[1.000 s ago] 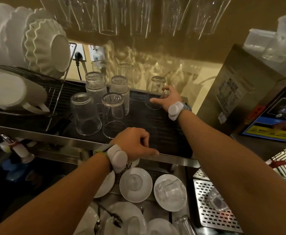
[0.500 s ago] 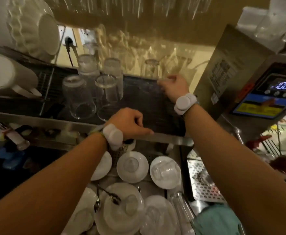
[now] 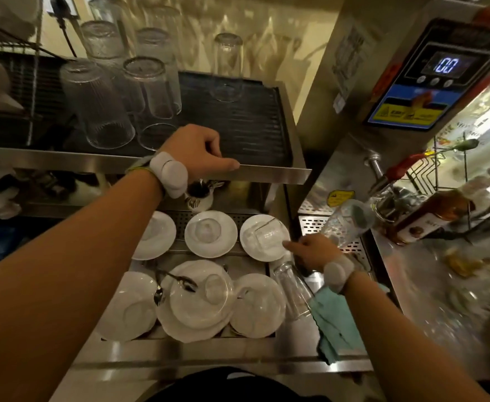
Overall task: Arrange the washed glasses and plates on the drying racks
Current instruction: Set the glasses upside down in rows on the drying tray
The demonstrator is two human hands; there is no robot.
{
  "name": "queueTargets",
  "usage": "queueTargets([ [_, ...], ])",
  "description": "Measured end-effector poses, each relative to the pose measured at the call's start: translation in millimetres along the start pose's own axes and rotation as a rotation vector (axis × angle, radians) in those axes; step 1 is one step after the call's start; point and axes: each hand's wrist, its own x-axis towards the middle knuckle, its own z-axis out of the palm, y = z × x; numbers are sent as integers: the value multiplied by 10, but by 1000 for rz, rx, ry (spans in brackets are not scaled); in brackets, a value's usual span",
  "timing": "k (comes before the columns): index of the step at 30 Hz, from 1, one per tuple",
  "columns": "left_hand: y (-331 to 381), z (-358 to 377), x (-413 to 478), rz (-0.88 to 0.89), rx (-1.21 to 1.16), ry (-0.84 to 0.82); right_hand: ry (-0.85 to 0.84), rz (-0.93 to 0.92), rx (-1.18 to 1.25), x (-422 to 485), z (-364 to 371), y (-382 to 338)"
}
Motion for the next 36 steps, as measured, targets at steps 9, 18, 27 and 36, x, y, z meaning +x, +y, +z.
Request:
queueTargets([
  [9,-29,9,11,-22,-9,-11,-176,272,-252,-6,584,503],
  [18,-32,9,27,-20,-14,-6,-155,300,-250,-57,637,475],
  [27,-14,-15,51,-12,9,-48,-190,172,-138,-68,352,175],
  [36,13,-90,45,-29,-51,-79,-583,-597,632,-431,-632,-973],
])
